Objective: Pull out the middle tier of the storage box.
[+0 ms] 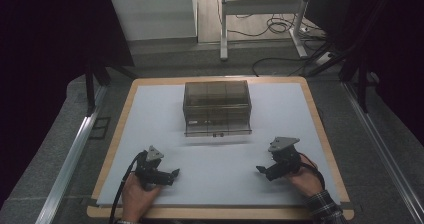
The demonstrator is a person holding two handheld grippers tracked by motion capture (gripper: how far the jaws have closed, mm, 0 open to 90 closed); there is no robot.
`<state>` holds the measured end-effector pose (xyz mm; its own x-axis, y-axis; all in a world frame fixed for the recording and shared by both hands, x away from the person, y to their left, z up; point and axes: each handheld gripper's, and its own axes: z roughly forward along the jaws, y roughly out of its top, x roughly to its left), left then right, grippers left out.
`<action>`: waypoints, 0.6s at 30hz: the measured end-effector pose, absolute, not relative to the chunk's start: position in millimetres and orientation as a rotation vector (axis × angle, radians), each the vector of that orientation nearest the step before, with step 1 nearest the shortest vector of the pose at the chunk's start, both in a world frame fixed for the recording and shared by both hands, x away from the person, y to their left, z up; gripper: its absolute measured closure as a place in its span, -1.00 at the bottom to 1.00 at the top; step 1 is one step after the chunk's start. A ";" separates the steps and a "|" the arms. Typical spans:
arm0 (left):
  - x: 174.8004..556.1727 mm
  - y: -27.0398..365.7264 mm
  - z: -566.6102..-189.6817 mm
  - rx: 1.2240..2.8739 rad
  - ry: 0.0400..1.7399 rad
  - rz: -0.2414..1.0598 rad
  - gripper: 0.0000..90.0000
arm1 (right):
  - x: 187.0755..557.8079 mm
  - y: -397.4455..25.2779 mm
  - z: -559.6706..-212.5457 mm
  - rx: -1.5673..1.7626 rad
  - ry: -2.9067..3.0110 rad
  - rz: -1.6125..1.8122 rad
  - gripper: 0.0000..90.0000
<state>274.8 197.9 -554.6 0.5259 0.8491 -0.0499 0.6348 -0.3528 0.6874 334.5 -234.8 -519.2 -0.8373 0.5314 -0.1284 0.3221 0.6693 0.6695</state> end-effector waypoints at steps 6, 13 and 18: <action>274.8 197.9 -554.6 2.105 1.200 0.418 -1.00 | 329.6 -240.6 -529.6 0.695 2.563 0.963 -1.00; 274.7 197.9 -554.6 2.104 1.200 0.418 -1.00 | 329.5 -244.5 -533.2 0.734 2.570 1.005 -1.00; 274.7 197.9 -554.7 2.104 1.200 0.417 -1.00 | 331.9 -245.4 -534.2 0.766 2.590 1.013 -1.00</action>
